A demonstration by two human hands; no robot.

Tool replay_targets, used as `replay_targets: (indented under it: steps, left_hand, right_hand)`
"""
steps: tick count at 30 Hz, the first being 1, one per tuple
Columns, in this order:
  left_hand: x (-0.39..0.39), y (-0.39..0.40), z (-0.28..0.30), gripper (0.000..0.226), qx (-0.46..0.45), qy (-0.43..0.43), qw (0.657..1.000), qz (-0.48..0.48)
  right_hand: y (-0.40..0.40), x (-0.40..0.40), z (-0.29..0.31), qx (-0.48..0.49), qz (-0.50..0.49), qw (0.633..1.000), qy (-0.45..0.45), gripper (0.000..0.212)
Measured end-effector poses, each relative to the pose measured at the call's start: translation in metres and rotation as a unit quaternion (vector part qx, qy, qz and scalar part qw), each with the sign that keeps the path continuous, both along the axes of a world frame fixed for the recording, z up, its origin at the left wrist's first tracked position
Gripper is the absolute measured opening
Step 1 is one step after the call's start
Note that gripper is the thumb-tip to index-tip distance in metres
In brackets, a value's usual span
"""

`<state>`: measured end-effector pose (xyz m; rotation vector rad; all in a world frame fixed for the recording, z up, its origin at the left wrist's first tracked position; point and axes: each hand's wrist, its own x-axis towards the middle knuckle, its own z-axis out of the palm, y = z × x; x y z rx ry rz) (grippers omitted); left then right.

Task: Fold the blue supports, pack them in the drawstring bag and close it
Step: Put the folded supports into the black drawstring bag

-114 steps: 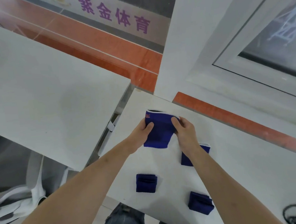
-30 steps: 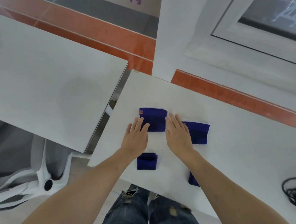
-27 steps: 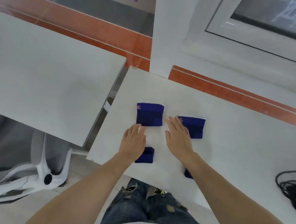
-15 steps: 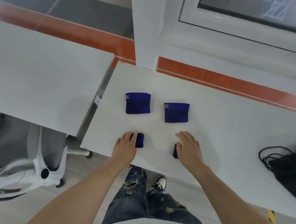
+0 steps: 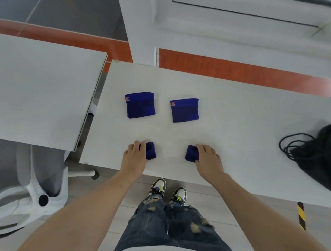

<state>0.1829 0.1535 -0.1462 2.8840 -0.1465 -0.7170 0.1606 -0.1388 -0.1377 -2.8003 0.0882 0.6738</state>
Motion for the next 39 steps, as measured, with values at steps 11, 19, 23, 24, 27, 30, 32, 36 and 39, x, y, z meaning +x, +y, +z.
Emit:
replay_targets:
  steps: [11, 19, 23, 24, 27, 30, 32, 36, 39]
  left_hand:
    - [0.006, -0.004, 0.009, 0.068, 0.018, 0.014, 0.997, -0.076]
    - [0.006, -0.044, 0.04, 0.058, -0.133, 0.022, 0.99, -0.042]
    - [0.007, -0.095, 0.068, 0.058, -0.215, 0.028, 0.974, -0.061]
    - [0.007, -0.11, 0.074, 0.058, -0.233, 0.029, 0.97, -0.068]
    - [0.005, -0.164, 0.094, 0.056, -0.267, 0.028, 0.959, -0.093]
    - [-0.001, -0.221, 0.112, 0.054, -0.298, 0.021, 0.947, -0.115]
    - [-0.009, -0.259, 0.122, 0.055, -0.314, 0.0, 0.939, -0.141]
    - [-0.047, -0.338, 0.139, 0.059, -0.346, -0.016, 0.924, -0.159]
    - [-0.085, -0.398, 0.147, 0.054, -0.372, -0.017, 0.917, -0.143]
  right_hand:
    - [0.017, -0.011, -0.003, 0.027, -0.09, 0.996, -0.008, 0.057]
    - [0.008, -0.033, 0.028, 0.17, -0.237, 0.955, -0.062, 0.041]
    - [-0.014, -0.057, 0.055, 0.197, -0.285, 0.928, -0.137, 0.038]
    - [-0.022, -0.062, 0.064, 0.199, -0.299, 0.921, -0.153, 0.037]
    - [-0.054, -0.081, 0.088, 0.21, -0.344, 0.894, -0.195, 0.033]
    - [-0.096, -0.104, 0.11, 0.225, -0.387, 0.863, -0.233, 0.028]
    - [-0.126, -0.12, 0.123, 0.22, -0.407, 0.85, -0.25, 0.027]
    - [-0.195, -0.161, 0.137, 0.226, -0.436, 0.828, -0.271, 0.026]
    - [-0.247, -0.197, 0.143, 0.215, -0.441, 0.825, -0.28, 0.027]
